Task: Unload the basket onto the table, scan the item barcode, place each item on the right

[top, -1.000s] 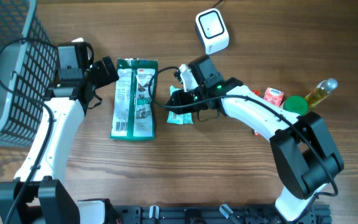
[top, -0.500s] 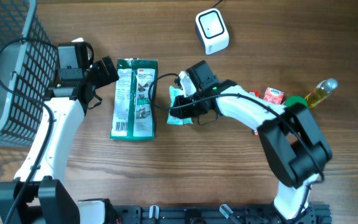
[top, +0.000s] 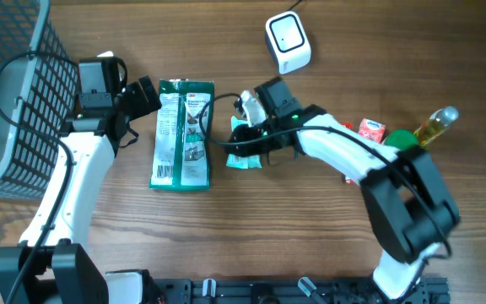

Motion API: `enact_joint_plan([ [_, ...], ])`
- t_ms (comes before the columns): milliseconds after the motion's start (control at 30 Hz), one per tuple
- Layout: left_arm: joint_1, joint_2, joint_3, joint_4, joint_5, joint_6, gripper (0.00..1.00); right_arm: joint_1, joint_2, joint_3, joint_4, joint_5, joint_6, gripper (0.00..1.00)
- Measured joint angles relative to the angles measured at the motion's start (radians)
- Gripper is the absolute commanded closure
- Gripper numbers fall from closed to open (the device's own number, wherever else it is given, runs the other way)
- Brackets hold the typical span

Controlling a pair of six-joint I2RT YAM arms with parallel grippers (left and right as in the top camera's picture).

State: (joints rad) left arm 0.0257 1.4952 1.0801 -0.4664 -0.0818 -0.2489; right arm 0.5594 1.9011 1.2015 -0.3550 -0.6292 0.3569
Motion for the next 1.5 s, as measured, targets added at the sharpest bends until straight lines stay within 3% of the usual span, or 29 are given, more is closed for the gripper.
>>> enact_joint_plan([
  [233, 0.000, 0.000, 0.000, 0.000, 0.000, 0.000, 0.00, 0.001, -0.014, -0.018, 0.023, 0.000, -0.004, 0.90],
  [500, 0.000, 0.000, 0.000, 0.000, 0.000, 0.000, 0.00, 0.004, 0.164, -0.015, 0.106, 0.008, -0.004, 0.89],
  [767, 0.000, 0.000, 0.000, 0.000, 0.000, 0.000, 0.00, 0.003, 0.189, -0.002, 0.140, -0.063, -0.003, 0.78],
  [967, 0.000, 0.000, 0.000, 0.000, 0.000, 0.000, 0.00, -0.030, 0.068, -0.006, 0.186, -0.075, 0.028, 0.61],
  [1133, 0.000, 0.000, 0.000, 0.000, 0.000, 0.000, 0.00, -0.039, -0.098, 0.001, 0.199, 0.147, 0.035, 0.57],
  [1300, 0.000, 0.000, 0.000, 0.000, 0.000, 0.000, 0.00, -0.040, -0.096, -0.003, -0.003, 0.444, 0.048, 0.57],
  [1500, 0.000, 0.000, 0.000, 0.000, 0.000, 0.000, 0.00, -0.040, -0.094, -0.037, -0.146, 0.605, 0.111, 0.57],
])
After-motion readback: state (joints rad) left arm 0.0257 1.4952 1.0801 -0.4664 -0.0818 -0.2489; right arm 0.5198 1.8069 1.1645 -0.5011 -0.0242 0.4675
